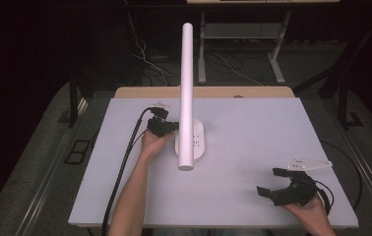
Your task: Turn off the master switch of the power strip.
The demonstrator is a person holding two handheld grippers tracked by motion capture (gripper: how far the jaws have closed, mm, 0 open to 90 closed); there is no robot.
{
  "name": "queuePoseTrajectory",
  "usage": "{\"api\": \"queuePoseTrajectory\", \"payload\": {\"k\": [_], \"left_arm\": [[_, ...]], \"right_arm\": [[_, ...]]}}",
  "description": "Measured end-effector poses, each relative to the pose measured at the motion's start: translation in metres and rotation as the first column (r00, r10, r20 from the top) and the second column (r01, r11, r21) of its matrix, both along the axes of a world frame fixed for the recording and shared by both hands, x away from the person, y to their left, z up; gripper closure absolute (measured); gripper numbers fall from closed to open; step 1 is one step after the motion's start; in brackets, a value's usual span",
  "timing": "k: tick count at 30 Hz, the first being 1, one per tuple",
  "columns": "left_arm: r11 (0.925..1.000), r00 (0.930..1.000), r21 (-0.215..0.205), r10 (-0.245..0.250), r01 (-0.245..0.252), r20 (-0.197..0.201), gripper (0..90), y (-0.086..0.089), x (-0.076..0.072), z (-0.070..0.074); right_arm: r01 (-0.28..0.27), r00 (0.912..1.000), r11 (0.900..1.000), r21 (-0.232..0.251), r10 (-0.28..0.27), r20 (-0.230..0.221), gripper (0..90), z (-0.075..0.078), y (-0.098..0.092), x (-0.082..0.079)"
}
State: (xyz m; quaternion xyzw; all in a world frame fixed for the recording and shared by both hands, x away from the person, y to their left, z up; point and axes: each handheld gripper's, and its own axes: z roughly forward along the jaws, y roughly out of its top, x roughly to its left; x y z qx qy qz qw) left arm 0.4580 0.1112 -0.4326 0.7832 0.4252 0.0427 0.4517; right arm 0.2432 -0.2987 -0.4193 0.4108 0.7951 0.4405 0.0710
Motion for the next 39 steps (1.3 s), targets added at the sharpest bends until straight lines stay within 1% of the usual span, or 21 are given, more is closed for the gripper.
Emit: {"api": "queuePoseTrajectory", "payload": {"k": [5,6,8,10,11,12,13,14,15,17,19,21,23,26,27,30,31,35,37,38,39], "left_arm": [[0.9998,0.9998,0.005,0.018,-0.018,-0.011,90.0,-0.0011,-0.0002,-0.0014],[0.9997,0.9995,0.000,0.026,-0.026,-0.020,90.0,-0.0008,-0.0001,-0.0015],[0.9996,0.9994,-0.005,0.029,-0.029,-0.021,90.0,-0.0005,0.0001,-0.0020],[0.9990,0.9990,-0.023,0.037,-0.038,-0.026,90.0,0.0001,-0.0007,-0.0033],[0.9976,0.9978,-0.048,0.046,-0.049,-0.047,90.0,0.0026,-0.0002,-0.0049],[0.9976,0.9978,-0.048,0.046,-0.049,-0.047,90.0,0.0026,-0.0002,-0.0049],[0.9967,0.9973,-0.060,0.052,-0.055,-0.053,90.0,0.0027,-0.0001,-0.0054],[0.9967,0.9970,-0.059,0.052,-0.055,-0.057,90.0,0.0027,0.0002,-0.0051],[0.9970,0.9971,-0.051,0.055,-0.058,-0.052,90.0,0.0021,-0.0001,-0.0047],[0.9982,0.9980,-0.026,0.053,-0.054,-0.033,90.0,0.0000,-0.0016,-0.0037],[0.9979,0.9977,-0.032,0.056,-0.057,-0.039,90.0,0.0001,-0.0014,-0.0039],[0.9971,0.9959,-0.042,0.061,-0.064,-0.068,90.0,0.0015,0.0002,-0.0036],[0.9972,0.9958,-0.041,0.060,-0.063,-0.070,90.0,0.0016,0.0012,-0.0035],[0.9970,0.9951,-0.035,0.066,-0.069,-0.074,90.0,0.0009,0.0008,-0.0040],[0.9971,0.9950,-0.033,0.066,-0.069,-0.076,90.0,0.0011,0.0008,-0.0039],[0.9963,0.9936,-0.046,0.068,-0.073,-0.090,90.0,0.0019,0.0018,-0.0040],[0.9959,0.9928,-0.053,0.068,-0.073,-0.099,90.0,0.0029,0.0021,-0.0043],[0.9961,0.9934,-0.051,0.067,-0.072,-0.094,90.0,0.0026,0.0020,-0.0042],[0.9933,0.9902,-0.076,0.079,-0.088,-0.115,90.0,0.0033,0.0024,-0.0050],[0.9902,0.9869,-0.094,0.090,-0.103,-0.134,90.0,0.0037,0.0028,-0.0054],[0.9880,0.9850,-0.110,0.093,-0.109,-0.146,90.0,0.0050,0.0034,-0.0062]], "right_arm": [[-0.003,1.0000,1.000,0.000,0.003,0.005,0.1,-0.0001,0.0008,0.0004],[-0.005,1.0000,1.000,-0.001,0.005,0.008,0.0,0.0001,0.0012,0.0002],[-0.005,1.0000,1.000,-0.001,0.005,0.007,0.1,0.0003,0.0013,-0.0001],[-0.006,1.0000,1.000,-0.001,0.006,0.007,0.1,0.0005,0.0014,-0.0003],[-0.006,0.9999,1.000,-0.002,0.006,0.009,0.0,0.0006,0.0013,-0.0002],[-0.006,0.9999,1.000,-0.002,0.006,0.009,0.0,0.0006,0.0013,-0.0002],[-0.006,0.9999,1.000,-0.002,0.006,0.008,0.1,0.0008,0.0013,-0.0004],[-0.006,0.9999,1.000,-0.002,0.006,0.008,0.1,0.0008,0.0013,-0.0004],[-0.005,1.0000,1.000,-0.002,0.005,0.008,0.0,0.0010,0.0014,-0.0007],[-0.004,1.0000,1.000,-0.002,0.004,0.008,0.0,0.0010,0.0016,-0.0010],[-0.005,1.0000,1.000,-0.002,0.005,0.008,0.1,0.0009,0.0018,-0.0009],[-0.008,0.9999,1.000,-0.001,0.008,0.011,0.1,0.0011,0.0021,-0.0010],[-0.006,1.0000,1.000,0.000,0.006,0.004,0.1,0.0015,0.0024,-0.0017],[-0.006,1.0000,1.000,0.001,0.006,0.005,0.0,0.0019,0.0023,-0.0020],[-0.008,0.9999,1.000,0.000,0.008,0.012,0.0,0.0018,0.0020,-0.0016],[-0.007,0.9999,1.000,-0.001,0.007,0.015,0.1,0.0020,0.0021,-0.0021],[-0.008,0.9999,1.000,-0.002,0.008,0.008,0.0,0.0019,0.0024,-0.0028],[-0.010,0.9998,1.000,-0.003,0.010,0.016,0.0,0.0013,0.0021,-0.0016],[-0.006,1.0000,1.000,-0.002,0.006,0.006,0.0,0.0013,0.0024,-0.0014],[-0.006,1.0000,1.000,-0.002,0.006,0.006,0.1,0.0012,0.0024,-0.0012],[-0.005,1.0000,1.000,-0.002,0.005,0.006,0.1,0.0012,0.0025,-0.0013]]}}
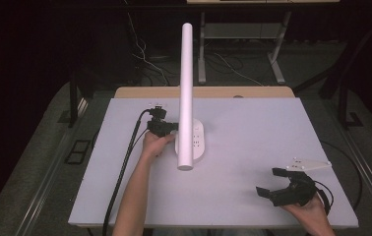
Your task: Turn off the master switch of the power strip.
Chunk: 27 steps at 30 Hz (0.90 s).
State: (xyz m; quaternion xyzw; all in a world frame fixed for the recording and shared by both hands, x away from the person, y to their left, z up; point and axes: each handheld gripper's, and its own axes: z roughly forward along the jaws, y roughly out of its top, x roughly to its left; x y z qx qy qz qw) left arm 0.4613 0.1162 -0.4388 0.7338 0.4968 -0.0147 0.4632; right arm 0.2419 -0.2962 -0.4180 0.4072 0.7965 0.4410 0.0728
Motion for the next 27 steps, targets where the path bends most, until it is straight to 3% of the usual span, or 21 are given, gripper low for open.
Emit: {"api": "queuePoseTrajectory", "payload": {"k": [3,6,10,18,27], "left_arm": [[0.9997,1.0000,-0.022,0.005,-0.005,0.002,90.0,0.000,0.000,0.001],[0.9990,0.9994,-0.040,-0.015,0.017,0.030,90.0,0.001,-0.001,0.001],[0.9972,0.9972,-0.075,0.014,-0.008,0.074,90.0,0.003,-0.003,0.010],[0.9969,0.9940,-0.078,0.024,-0.016,0.107,90.0,0.011,-0.006,0.023],[0.9977,0.9857,-0.067,0.018,-0.007,0.168,90.0,0.016,-0.015,0.042]], "right_arm": [[0.001,1.0000,1.000,-0.001,-0.001,0.003,0.1,0.000,-0.001,0.000],[0.003,1.0000,1.000,0.001,-0.003,0.004,0.1,-0.001,-0.003,0.001],[0.006,1.0000,1.000,0.002,-0.006,-0.003,0.0,-0.001,-0.003,0.002],[0.004,1.0000,1.000,0.001,-0.004,0.004,0.0,-0.001,-0.003,0.001],[0.007,1.0000,1.000,0.002,-0.007,0.005,0.1,-0.001,-0.003,0.002]]}}
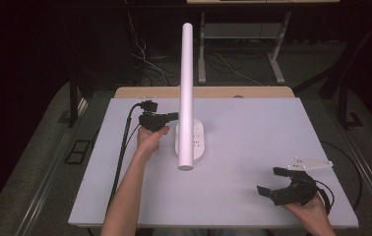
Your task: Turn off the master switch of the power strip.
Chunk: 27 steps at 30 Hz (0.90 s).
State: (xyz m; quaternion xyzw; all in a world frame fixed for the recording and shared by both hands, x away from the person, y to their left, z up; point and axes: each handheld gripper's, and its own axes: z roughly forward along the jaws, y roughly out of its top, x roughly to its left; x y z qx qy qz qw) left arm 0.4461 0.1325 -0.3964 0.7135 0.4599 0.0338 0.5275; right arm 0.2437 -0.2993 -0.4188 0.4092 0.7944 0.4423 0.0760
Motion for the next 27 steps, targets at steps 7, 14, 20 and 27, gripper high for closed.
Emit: {"api": "queuePoseTrajectory", "payload": {"k": [7,14,20,27], "left_arm": [[0.9998,0.9995,0.001,0.021,-0.021,0.022,90.0,0.003,-0.008,0.012],[0.9997,0.9980,0.022,0.007,-0.009,0.063,88.3,0.012,-0.016,0.025],[0.9997,0.9956,0.022,-0.012,0.010,0.093,73.8,0.022,-0.028,0.037],[0.9999,0.9954,0.007,-0.014,0.013,0.095,42.5,0.035,-0.042,0.045]], "right_arm": [[0.002,1.0000,1.000,0.000,-0.002,0.000,0.1,0.000,0.000,0.000],[0.002,1.0000,1.000,0.002,-0.002,-0.003,0.0,0.000,0.000,0.000],[0.006,1.0000,1.000,0.003,-0.006,0.003,0.0,0.001,0.001,-0.001],[0.003,1.0000,1.000,0.005,-0.003,0.005,0.0,0.001,0.001,-0.001]]}}
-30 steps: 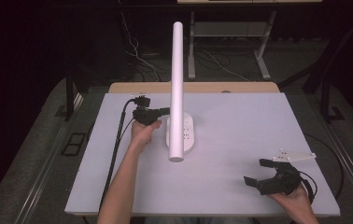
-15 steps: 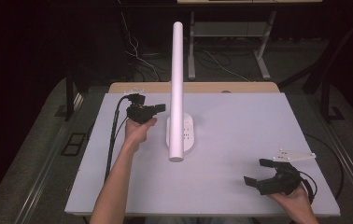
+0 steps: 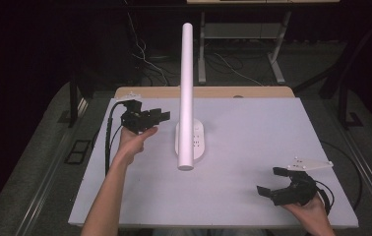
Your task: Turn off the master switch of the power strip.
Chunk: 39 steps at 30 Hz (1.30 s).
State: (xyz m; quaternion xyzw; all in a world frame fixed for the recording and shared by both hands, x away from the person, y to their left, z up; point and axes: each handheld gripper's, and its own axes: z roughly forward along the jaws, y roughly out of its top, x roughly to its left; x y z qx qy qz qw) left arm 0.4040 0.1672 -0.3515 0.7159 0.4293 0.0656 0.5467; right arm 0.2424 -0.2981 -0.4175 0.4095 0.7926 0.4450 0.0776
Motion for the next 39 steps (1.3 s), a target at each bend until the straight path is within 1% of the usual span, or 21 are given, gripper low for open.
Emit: {"api": "queuePoseTrajectory", "payload": {"k": [1,4,6,7,9,10,14,18,21,22,23,24,27,28,33,34,36,39], "left_arm": [[0.9999,1.0000,0.009,-0.008,0.008,0.001,37.4,0.002,-0.002,0.001],[0.9991,0.9992,0.017,-0.039,0.039,0.006,22.5,0.007,-0.009,0.003],[0.9975,0.9982,0.040,-0.059,0.059,0.013,13.1,0.010,-0.014,0.005],[0.9975,0.9985,0.046,-0.054,0.053,0.010,10.4,0.011,-0.017,0.006],[0.9961,0.9972,0.047,-0.075,0.074,0.003,2.0,0.013,-0.023,0.006],[0.9956,0.9972,0.057,-0.075,0.075,0.006,0.0,0.014,-0.027,0.006],[0.9932,0.9962,0.082,-0.085,0.083,0.021,0.0,0.018,-0.042,0.004],[0.9930,0.9953,0.084,-0.087,0.084,0.042,0.0,0.022,-0.056,-0.001],[0.9931,0.9951,0.084,-0.086,0.081,0.049,0.0,0.023,-0.065,-0.005],[0.9918,0.9944,0.094,-0.092,0.086,0.052,0.0,0.025,-0.068,-0.006],[0.9925,0.9945,0.094,-0.083,0.077,0.064,0.0,0.025,-0.071,-0.008],[0.9931,0.9943,0.083,-0.087,0.082,0.062,0.0,0.027,-0.074,-0.010],[0.9944,0.9950,0.075,-0.079,0.074,0.060,0.0,0.030,-0.082,-0.016],[0.9946,0.9952,0.076,-0.075,0.071,0.062,0.0,0.031,-0.085,-0.018],[0.9953,0.9947,0.064,-0.078,0.073,0.067,0.0,0.030,-0.100,-0.029],[0.9950,0.9947,0.067,-0.079,0.074,0.065,0.0,0.030,-0.103,-0.032],[0.9961,0.9952,0.049,-0.077,0.074,0.062,0.0,0.030,-0.109,-0.038],[0.9952,0.9952,0.054,-0.085,0.082,0.049,0.0,0.030,-0.116,-0.047]], "right_arm": [[0.001,1.0000,1.000,0.000,-0.001,0.000,0.0,0.000,0.000,0.000],[0.002,1.0000,1.000,0.000,-0.002,0.000,0.1,0.000,0.000,0.000],[0.002,1.0000,1.000,0.000,-0.002,0.000,0.0,0.000,0.000,0.000],[0.002,1.0000,1.000,0.000,-0.002,0.001,0.0,0.000,0.000,0.000],[0.003,1.0000,1.000,0.000,-0.003,0.000,0.0,0.000,0.000,0.000],[0.004,1.0000,1.000,0.000,-0.004,0.000,0.1,0.000,0.000,0.001],[0.004,1.0000,1.000,-0.001,-0.004,0.003,0.0,0.000,0.000,0.001],[0.003,1.0000,1.000,-0.001,-0.003,-0.002,0.0,0.000,0.000,0.000],[0.003,1.0000,1.000,-0.001,-0.003,-0.004,0.1,0.001,0.001,0.000],[0.004,1.0000,1.000,-0.001,-0.004,-0.004,0.0,0.001,0.001,0.000],[0.005,1.0000,1.000,0.000,-0.005,-0.004,0.0,0.001,0.001,0.000],[0.006,1.0000,1.000,0.000,-0.006,-0.002,0.0,0.001,0.001,0.000],[0.005,1.0000,1.000,0.000,-0.005,0.002,0.0,0.001,0.001,0.000],[0.005,1.0000,1.000,0.000,-0.005,-0.002,0.0,0.001,0.001,0.000],[0.004,1.0000,1.000,-0.003,-0.004,0.001,0.0,0.001,0.002,-0.001],[0.003,1.0000,1.000,-0.004,-0.003,0.000,0.1,0.001,0.002,-0.001],[0.003,1.0000,1.000,-0.003,-0.003,-0.001,0.0,0.001,0.003,-0.001],[0.001,1.0000,1.000,-0.004,-0.001,-0.001,0.0,0.001,0.004,-0.001]]}}
